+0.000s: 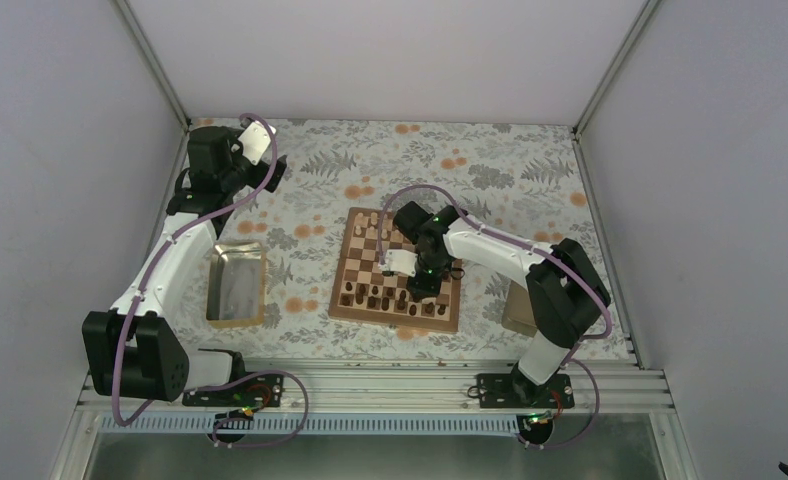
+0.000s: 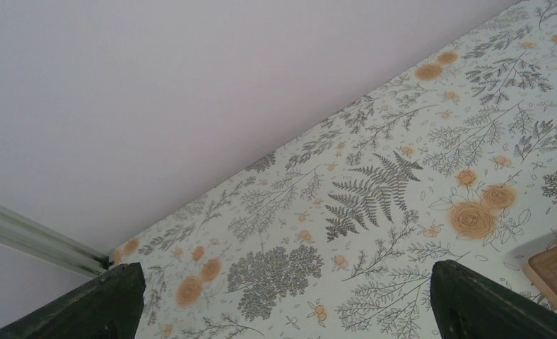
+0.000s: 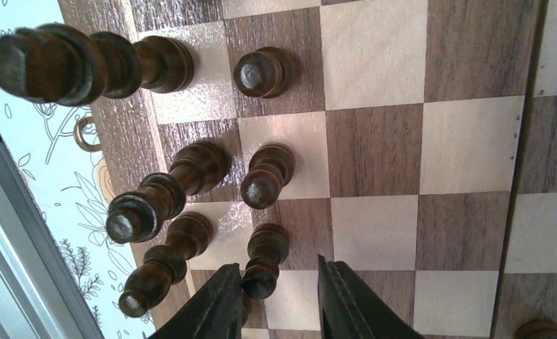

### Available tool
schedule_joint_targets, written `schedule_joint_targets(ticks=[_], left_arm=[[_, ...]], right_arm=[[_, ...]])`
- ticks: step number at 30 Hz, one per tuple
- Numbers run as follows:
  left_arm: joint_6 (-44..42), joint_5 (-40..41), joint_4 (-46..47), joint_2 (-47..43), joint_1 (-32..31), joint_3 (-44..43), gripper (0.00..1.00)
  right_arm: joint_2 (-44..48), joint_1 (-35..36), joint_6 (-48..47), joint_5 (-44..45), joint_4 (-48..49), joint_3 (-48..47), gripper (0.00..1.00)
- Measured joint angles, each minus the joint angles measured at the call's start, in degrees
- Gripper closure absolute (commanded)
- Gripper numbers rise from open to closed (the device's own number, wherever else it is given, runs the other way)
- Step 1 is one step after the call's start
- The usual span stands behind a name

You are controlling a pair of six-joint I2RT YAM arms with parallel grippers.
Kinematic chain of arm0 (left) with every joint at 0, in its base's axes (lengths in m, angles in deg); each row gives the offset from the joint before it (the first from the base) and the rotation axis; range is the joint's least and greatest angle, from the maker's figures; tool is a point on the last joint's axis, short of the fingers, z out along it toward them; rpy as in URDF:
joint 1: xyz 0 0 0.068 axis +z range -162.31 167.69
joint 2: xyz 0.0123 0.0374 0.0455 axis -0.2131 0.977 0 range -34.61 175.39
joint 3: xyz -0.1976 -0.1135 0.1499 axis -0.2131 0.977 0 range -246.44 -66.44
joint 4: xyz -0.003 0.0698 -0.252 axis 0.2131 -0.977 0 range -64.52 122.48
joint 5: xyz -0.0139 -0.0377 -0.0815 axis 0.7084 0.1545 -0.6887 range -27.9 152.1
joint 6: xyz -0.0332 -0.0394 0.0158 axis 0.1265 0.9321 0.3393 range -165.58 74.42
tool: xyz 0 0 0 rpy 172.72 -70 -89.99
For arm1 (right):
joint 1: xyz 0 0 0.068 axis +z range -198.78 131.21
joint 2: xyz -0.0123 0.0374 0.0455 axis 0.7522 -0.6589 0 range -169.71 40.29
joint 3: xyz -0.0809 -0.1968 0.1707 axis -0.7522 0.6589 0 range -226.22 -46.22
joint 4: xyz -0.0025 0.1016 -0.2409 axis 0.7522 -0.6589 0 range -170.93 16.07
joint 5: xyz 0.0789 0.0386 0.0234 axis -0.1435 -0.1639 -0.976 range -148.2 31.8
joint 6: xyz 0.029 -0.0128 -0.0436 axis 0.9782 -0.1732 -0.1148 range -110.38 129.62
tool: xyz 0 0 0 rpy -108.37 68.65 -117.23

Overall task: Set up the chess pieces on the board
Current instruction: Place the chess piece on the chessboard.

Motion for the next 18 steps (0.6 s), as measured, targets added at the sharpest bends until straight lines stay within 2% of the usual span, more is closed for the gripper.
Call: schedule_joint_targets(ticks=[18], left_arm=[[0.00, -0.02, -0.02, 0.00, 0.00, 0.00, 0.00]], right_arm=[[4.83, -0.02, 0.04, 1.29, -2.38, -1.18, 0.66]])
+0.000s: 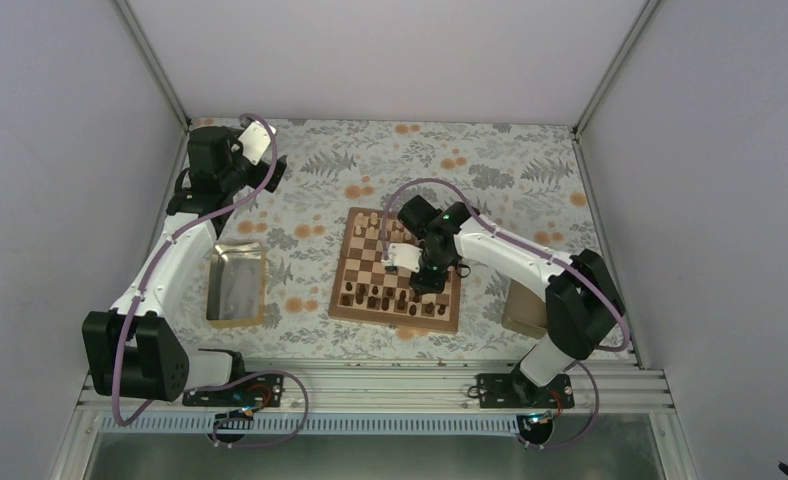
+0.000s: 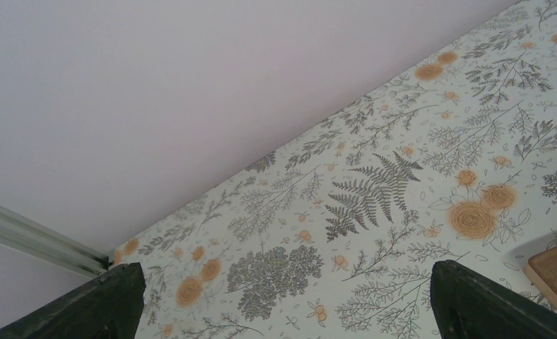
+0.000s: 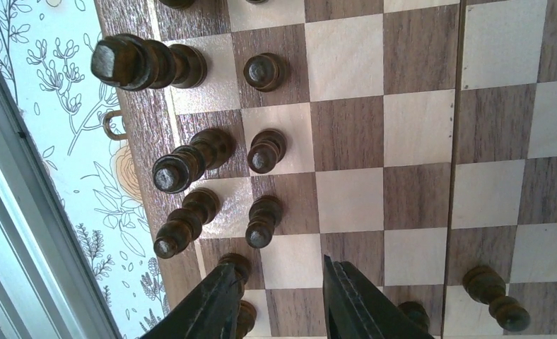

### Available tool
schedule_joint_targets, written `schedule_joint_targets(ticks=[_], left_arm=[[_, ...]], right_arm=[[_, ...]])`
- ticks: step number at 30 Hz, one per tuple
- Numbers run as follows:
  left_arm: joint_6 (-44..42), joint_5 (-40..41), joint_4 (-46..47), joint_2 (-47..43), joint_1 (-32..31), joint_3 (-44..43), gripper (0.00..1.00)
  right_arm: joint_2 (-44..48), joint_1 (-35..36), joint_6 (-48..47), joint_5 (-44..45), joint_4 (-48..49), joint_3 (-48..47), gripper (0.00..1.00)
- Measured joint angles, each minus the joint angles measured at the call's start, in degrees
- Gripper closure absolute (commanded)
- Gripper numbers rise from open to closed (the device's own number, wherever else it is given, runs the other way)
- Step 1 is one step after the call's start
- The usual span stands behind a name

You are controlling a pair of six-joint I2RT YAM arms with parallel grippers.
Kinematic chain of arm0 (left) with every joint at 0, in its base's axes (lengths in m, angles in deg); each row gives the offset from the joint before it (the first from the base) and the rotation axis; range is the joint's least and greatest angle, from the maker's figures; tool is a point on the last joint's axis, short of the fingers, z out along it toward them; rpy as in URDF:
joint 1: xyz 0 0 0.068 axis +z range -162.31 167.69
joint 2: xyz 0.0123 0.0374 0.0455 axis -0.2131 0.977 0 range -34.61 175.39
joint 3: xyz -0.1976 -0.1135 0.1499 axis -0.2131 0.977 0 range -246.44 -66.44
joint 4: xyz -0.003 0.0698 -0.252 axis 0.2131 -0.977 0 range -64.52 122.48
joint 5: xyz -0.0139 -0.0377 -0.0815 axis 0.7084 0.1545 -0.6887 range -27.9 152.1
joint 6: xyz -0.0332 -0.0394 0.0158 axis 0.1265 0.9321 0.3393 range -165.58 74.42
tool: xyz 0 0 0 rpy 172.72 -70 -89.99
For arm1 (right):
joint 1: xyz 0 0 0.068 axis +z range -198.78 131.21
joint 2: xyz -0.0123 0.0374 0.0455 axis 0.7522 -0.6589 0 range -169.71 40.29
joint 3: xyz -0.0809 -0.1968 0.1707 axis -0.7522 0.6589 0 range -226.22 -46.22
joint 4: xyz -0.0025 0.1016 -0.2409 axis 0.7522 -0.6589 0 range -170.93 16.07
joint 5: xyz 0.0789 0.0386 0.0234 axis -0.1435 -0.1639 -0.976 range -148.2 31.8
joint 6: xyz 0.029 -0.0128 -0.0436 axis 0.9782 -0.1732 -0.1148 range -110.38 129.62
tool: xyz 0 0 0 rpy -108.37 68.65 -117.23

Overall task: Set up the chess pieces on the board
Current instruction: Place the chess piece on the chessboard.

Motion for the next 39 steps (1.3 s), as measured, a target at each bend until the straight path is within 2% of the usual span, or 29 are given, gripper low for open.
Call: schedule_joint_targets(ticks=[19, 21, 24, 28, 39], left_arm=[[-0.15, 0.00, 0.02, 0.02, 0.00, 0.00, 0.00], [-0.15, 0.00, 0.02, 0.02, 0.00, 0.00, 0.00], [-0.15, 0.00, 0.02, 0.02, 0.00, 0.00, 0.00], [-0.17, 0.00, 0.02, 0.02, 0.00, 0.00, 0.00], [-0.17, 0.00, 0.02, 0.17, 0.00, 0.00, 0.00]], right_arm=[[-4.59, 0.68, -0.15, -1.44, 1.73, 1.57, 0.66], [-4.83, 0.68, -0.15, -1.38, 2.05, 1.57, 0.69], [-5.33, 0.66, -0.15, -1.29, 2.64, 1.57, 0.81], [-5.35, 0.63, -0.61, -1.31, 2.86, 1.57, 0.91], [-3.56, 0.52, -0.63, -1.25, 1.38, 1.20, 0.95]])
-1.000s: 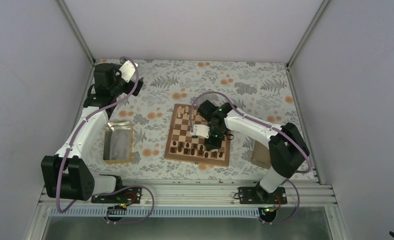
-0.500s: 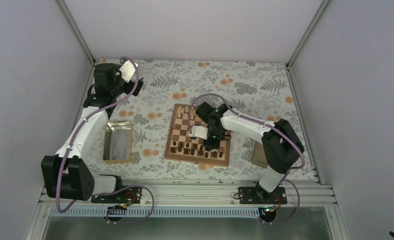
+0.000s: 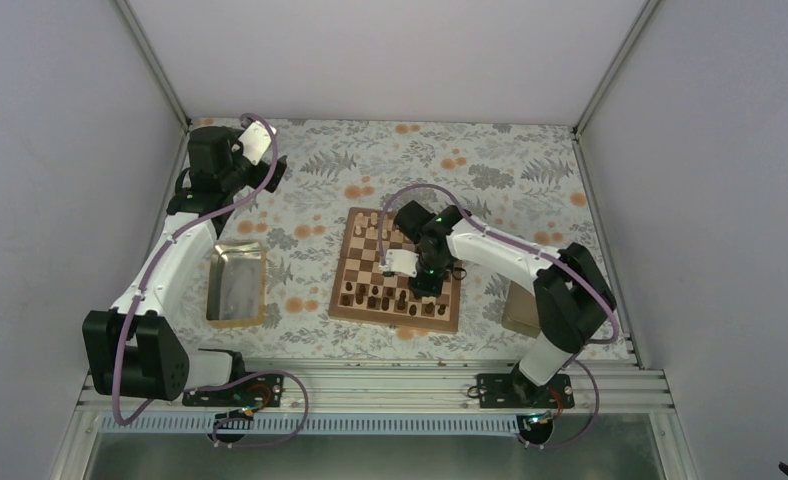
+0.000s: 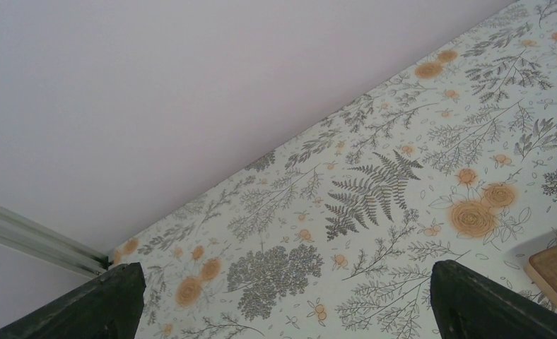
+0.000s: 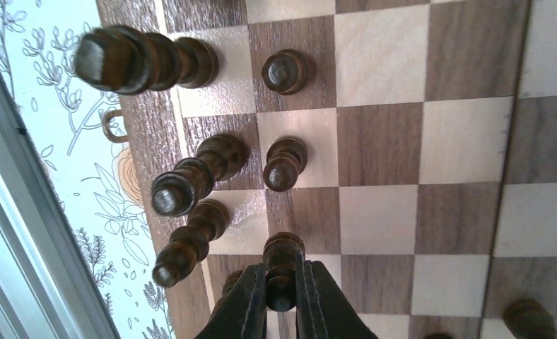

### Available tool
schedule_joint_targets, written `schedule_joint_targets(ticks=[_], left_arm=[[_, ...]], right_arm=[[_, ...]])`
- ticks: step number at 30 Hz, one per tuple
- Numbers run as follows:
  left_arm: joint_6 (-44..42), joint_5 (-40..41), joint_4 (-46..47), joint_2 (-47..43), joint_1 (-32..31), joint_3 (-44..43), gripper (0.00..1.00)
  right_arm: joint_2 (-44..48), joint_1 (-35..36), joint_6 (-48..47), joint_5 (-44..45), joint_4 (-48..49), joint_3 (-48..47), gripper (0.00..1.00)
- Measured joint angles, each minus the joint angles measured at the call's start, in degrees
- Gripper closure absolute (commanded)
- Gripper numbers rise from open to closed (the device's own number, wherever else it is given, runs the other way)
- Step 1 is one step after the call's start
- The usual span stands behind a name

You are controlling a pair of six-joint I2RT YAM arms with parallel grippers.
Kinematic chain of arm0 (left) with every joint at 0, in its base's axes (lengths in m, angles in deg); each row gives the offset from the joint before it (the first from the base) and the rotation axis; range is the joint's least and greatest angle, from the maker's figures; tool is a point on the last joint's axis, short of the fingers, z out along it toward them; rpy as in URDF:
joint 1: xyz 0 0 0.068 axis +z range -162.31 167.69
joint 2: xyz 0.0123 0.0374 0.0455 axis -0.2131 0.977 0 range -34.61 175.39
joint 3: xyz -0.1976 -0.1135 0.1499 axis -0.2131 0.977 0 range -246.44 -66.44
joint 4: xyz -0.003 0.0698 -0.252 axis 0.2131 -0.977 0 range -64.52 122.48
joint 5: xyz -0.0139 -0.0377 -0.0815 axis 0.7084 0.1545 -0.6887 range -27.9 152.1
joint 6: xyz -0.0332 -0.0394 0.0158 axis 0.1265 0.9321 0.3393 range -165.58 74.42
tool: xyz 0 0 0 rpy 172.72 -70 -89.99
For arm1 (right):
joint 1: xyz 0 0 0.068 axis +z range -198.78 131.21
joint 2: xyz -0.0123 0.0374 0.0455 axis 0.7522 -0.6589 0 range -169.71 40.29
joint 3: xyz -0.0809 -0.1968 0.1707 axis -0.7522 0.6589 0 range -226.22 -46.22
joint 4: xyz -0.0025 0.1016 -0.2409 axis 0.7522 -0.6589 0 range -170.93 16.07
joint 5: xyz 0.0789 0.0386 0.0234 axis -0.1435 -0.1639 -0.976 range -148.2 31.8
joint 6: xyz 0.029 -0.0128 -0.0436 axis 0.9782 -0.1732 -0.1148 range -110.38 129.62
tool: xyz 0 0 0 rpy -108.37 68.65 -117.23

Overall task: Set up the chess pieces on the board
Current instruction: Place the chess piece on the chessboard.

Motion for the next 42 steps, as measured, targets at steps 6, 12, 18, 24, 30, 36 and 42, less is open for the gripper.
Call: schedule_joint_targets(ticks=[6, 12, 18, 24, 30, 36, 42], left_arm=[[0.00, 0.00, -0.02, 0.00, 0.00, 0.00, 0.00], [-0.02, 0.00, -0.02, 0.00, 0.00, 0.00, 0.00], [-0.02, 0.00, 0.00, 0.00, 0.00, 0.00, 0.00], [-0.17, 0.00, 0.00, 0.07, 0.00, 0.00, 0.00], [-0.44, 0.00, -0.02, 0.07, 0.00, 0.00, 0.00], [-0.44, 0.00, 0.00, 0.07, 0.00, 0.00, 0.00], [-0.46, 0.00, -0.02, 0.07, 0.02, 0.00, 0.00]], right_arm=[[2.67, -0.02, 0.04, 0.44, -0.74, -0.90, 0.94], [2.58, -0.26, 0.02, 0.66, -0.74, -0.90, 0.93], [1.77, -0.28, 0.02, 0.90, -0.26, -0.90, 0.92], [1.51, -0.33, 0.02, 0.90, 0.24, -0.87, 0.89], [-0.28, -0.33, 0.00, 0.87, 0.85, -0.52, 0.88], [-0.50, -0.39, -0.02, 0.87, 1.22, -0.50, 0.81], [-0.48, -0.68, 0.07, 0.85, 1.20, -0.50, 0.71]])
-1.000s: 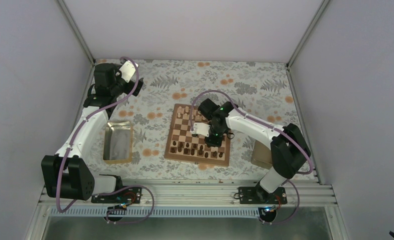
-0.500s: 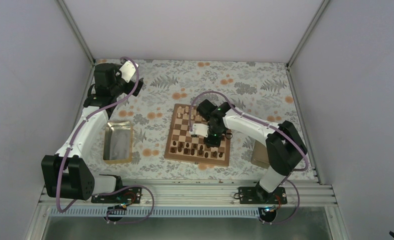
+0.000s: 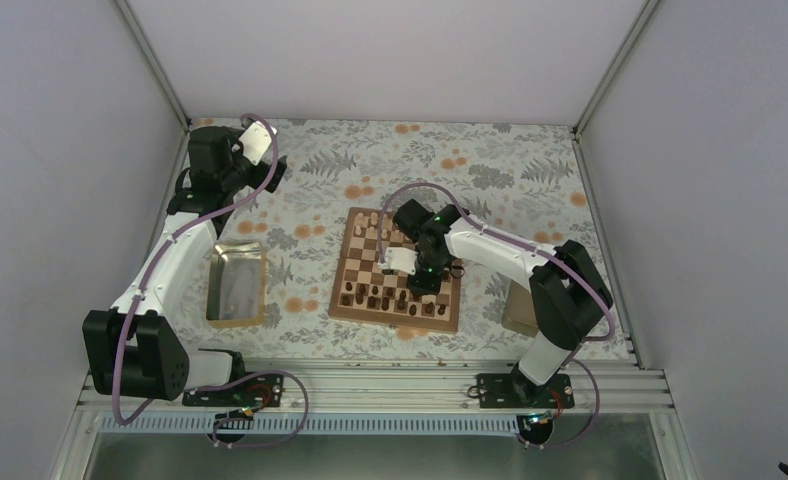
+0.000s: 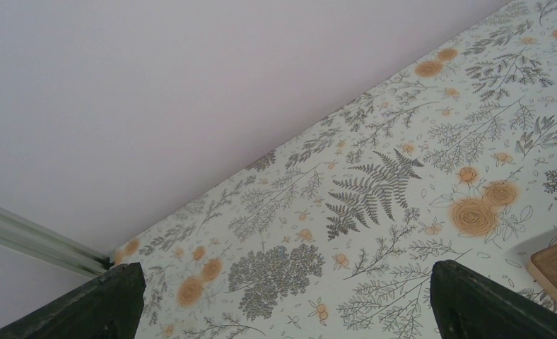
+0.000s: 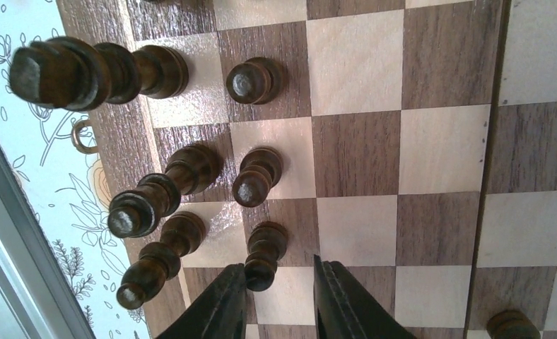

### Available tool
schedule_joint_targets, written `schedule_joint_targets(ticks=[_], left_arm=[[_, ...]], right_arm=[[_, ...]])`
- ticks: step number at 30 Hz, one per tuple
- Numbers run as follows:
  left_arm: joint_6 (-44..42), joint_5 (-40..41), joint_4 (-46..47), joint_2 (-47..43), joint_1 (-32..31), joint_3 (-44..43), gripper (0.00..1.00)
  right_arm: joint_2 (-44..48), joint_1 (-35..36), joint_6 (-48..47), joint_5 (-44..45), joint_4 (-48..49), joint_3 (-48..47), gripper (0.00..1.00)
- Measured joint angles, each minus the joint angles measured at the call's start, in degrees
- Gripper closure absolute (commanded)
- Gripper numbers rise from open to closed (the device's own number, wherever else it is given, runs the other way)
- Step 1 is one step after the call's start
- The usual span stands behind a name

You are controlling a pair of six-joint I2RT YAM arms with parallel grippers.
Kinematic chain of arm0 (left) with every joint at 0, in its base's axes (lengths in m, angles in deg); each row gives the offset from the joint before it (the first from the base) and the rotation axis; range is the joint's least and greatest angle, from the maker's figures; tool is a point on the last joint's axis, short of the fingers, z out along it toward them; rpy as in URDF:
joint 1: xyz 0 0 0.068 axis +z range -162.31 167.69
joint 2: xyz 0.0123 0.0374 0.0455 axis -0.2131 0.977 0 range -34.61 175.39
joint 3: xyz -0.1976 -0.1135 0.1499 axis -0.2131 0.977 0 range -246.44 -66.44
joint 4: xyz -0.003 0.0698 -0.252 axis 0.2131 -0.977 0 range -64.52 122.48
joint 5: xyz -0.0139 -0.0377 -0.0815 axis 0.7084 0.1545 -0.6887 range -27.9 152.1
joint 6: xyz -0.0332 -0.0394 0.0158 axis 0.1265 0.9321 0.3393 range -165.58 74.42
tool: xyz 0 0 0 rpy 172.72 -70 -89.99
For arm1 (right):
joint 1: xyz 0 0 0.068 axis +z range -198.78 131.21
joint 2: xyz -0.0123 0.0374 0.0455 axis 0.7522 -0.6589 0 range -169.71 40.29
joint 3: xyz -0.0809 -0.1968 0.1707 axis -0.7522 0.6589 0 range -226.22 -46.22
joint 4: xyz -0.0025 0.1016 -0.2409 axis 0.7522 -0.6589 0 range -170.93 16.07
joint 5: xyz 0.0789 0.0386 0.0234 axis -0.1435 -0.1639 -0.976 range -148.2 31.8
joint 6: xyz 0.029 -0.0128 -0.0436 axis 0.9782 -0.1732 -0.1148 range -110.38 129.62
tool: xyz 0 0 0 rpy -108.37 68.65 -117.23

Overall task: Set up the chess pieces on the board
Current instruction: Place the chess piece on the chessboard, then pick up the chess piece from the chessboard.

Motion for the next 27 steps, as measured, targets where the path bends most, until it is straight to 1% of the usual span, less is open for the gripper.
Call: schedule_joint_targets(ticks=[4, 10, 12, 16, 20, 23, 27], left_arm=[[0.00, 0.00, 0.00, 0.00, -0.02, 0.00, 0.00], [0.00, 0.00, 0.00, 0.00, -0.02, 0.00, 0.00], [0.00, 0.00, 0.02, 0.00, -0.02, 0.00, 0.00], [0.00, 0.00, 0.02, 0.00, 0.00, 0.00, 0.00], [-0.07, 0.00, 0.02, 0.00, -0.02, 0.00, 0.00], [-0.13, 0.00, 0.02, 0.00, 0.00, 0.00, 0.00], [-0.13, 0.00, 0.02, 0.00, -0.02, 0.00, 0.00]], right_arm=[[0.00, -0.02, -0.07, 0.04, 0.00, 0.00, 0.71], [0.98, -0.94, 0.15, 1.29, 0.00, 0.00, 0.68], [2.51, -2.19, 0.15, 1.95, 0.00, 0.00, 0.67], [5.81, -7.50, -0.22, 2.64, 0.04, -0.37, 0.65], [6.40, -12.26, -0.98, 3.54, 0.74, -0.61, 0.63], [5.20, -13.90, -1.62, 3.63, 1.49, -0.61, 0.63], [3.10, -14.29, -2.34, 3.63, 2.73, -0.61, 0.62]])
